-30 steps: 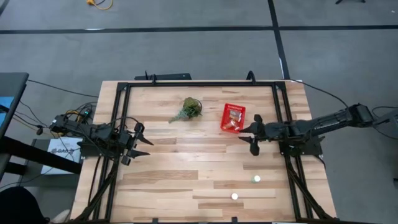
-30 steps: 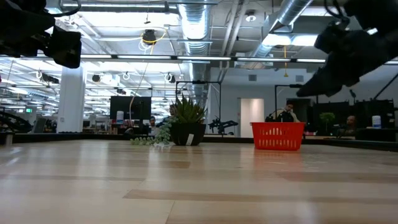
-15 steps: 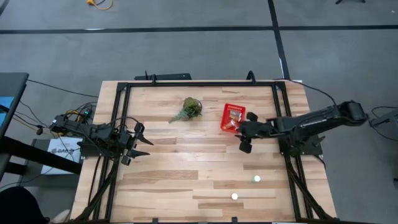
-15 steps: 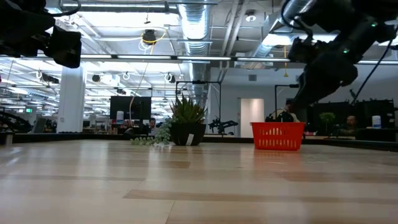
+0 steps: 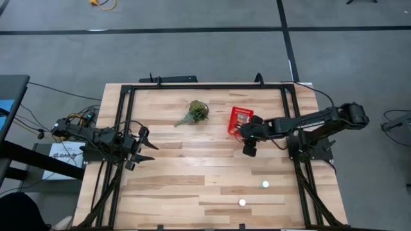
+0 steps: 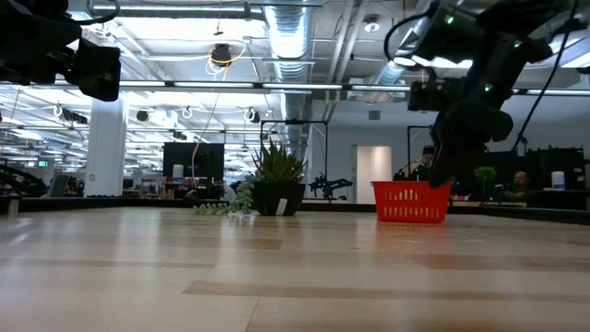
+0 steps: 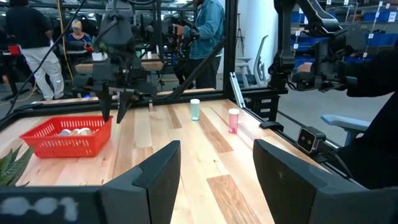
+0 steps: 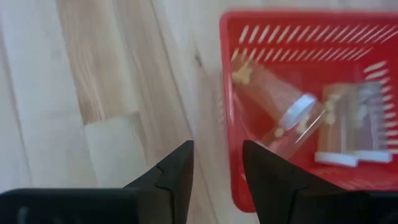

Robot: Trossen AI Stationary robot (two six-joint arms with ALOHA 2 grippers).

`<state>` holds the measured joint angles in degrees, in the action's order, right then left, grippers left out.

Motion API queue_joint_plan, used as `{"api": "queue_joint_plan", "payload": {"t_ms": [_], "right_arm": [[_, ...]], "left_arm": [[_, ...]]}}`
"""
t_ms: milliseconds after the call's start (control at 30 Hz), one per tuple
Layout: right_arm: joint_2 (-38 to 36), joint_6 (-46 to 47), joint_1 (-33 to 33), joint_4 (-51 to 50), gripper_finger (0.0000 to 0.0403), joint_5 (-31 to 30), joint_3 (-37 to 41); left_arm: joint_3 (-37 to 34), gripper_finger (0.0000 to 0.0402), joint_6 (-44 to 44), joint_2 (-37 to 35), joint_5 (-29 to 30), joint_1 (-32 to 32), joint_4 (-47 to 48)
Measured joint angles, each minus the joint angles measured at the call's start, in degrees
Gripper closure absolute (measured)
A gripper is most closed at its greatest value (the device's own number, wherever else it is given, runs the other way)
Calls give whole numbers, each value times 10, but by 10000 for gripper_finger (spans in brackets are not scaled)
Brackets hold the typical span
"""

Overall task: Pick and place pill bottles into a basket
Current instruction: Move the red basket to the center of the table

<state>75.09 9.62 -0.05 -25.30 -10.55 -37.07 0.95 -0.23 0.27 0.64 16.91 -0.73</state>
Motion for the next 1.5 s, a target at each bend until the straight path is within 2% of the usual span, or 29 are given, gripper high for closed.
{"api": "queue_joint_plan", "payload": {"t_ms": [300, 733, 933, 1167, 1300, 1500], "right_arm": [[63, -14, -5, -22, 294, 7, -38], [76, -62, -3, -27, 396, 23, -98], [76, -64, 0, -25, 387, 64, -127], [84, -65, 31, -11, 399, 97, -159], [121, -56, 54, -8, 393, 103, -182], [213, -71, 83, -8, 392, 135, -242]], "left_arm": [[0, 210, 2, 0, 0, 0, 0], [0, 210, 0, 0, 0, 0, 0], [0, 210, 0, 0, 0, 0, 0], [0, 210, 0, 0, 0, 0, 0], [0, 210, 0, 0, 0, 0, 0], [0, 210, 0, 0, 0, 0, 0]]}}
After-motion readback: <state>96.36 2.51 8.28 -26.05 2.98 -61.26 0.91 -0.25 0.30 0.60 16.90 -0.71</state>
